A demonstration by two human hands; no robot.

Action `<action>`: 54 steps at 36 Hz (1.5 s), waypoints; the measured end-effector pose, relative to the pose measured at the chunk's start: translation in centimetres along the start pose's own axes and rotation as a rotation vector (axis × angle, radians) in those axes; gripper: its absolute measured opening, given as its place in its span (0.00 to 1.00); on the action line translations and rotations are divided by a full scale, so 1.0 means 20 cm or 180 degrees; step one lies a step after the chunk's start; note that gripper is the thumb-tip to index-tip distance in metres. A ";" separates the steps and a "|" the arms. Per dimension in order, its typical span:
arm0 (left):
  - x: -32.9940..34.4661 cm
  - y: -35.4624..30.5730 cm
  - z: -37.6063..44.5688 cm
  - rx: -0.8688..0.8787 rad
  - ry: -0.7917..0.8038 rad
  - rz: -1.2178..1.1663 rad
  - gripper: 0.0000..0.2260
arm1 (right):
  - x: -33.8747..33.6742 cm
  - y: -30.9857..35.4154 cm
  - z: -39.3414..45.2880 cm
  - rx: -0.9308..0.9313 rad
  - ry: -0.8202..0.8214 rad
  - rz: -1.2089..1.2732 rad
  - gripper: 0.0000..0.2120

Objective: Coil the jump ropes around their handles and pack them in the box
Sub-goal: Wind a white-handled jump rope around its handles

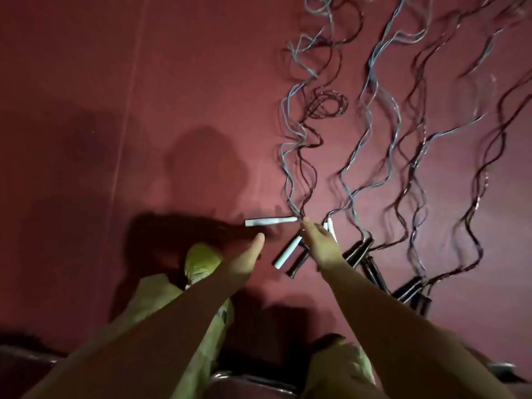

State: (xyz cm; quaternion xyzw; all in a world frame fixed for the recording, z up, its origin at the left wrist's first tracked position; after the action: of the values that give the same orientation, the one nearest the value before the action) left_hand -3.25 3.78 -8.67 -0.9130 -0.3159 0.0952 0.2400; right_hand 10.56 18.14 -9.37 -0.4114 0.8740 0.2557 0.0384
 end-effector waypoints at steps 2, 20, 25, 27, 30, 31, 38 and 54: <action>-0.01 0.07 0.08 0.0089 -0.0041 -0.0120 0.38 | 0.10 -0.03 0.10 -0.0071 0.0013 0.0021 0.15; -0.06 0.13 0.39 -0.0133 -0.0036 -0.0772 0.24 | 0.18 0.14 0.58 -0.0234 -0.0205 -0.2671 0.13; -0.07 0.06 0.26 -0.0177 0.0053 -0.0558 0.26 | 0.23 0.17 0.42 -0.0548 -0.0181 -0.2730 0.15; -0.09 0.03 0.19 -0.0154 0.0050 -0.0421 0.28 | 0.24 0.19 0.33 -0.0671 -0.0143 -0.2403 0.16; -0.10 -0.06 0.07 0.0081 -0.0003 -0.0469 0.27 | 0.23 0.24 0.09 -0.0924 -0.0030 -0.1601 0.12; -0.10 -0.10 0.01 0.0161 -0.0034 -0.0508 0.27 | 0.22 0.26 0.01 -0.0980 -0.0039 -0.1390 0.11; -0.14 -0.29 -0.29 0.0283 0.0036 -0.0792 0.24 | 0.06 0.47 -0.61 -0.1362 -0.0001 -0.0103 0.11; 0.16 -0.71 -1.10 0.1678 0.1301 0.0606 0.34 | -0.23 0.75 -1.42 -0.1284 0.0980 0.1490 0.08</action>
State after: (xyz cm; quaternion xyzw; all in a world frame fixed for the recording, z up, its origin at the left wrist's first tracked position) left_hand -1.12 7.21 17.46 -0.8452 -0.1393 0.0107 0.5159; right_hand 6.49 15.76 22.66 -0.2327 0.8721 0.3601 -0.2358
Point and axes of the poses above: each hand's wrist, its own z-axis towards the middle knuckle, its own x-axis out of the palm, y = z × x, the point moved 10 cm from there along z, towards the middle knuckle, and after that the axes turned 8 degrees about -z, right-handed, at the moved point
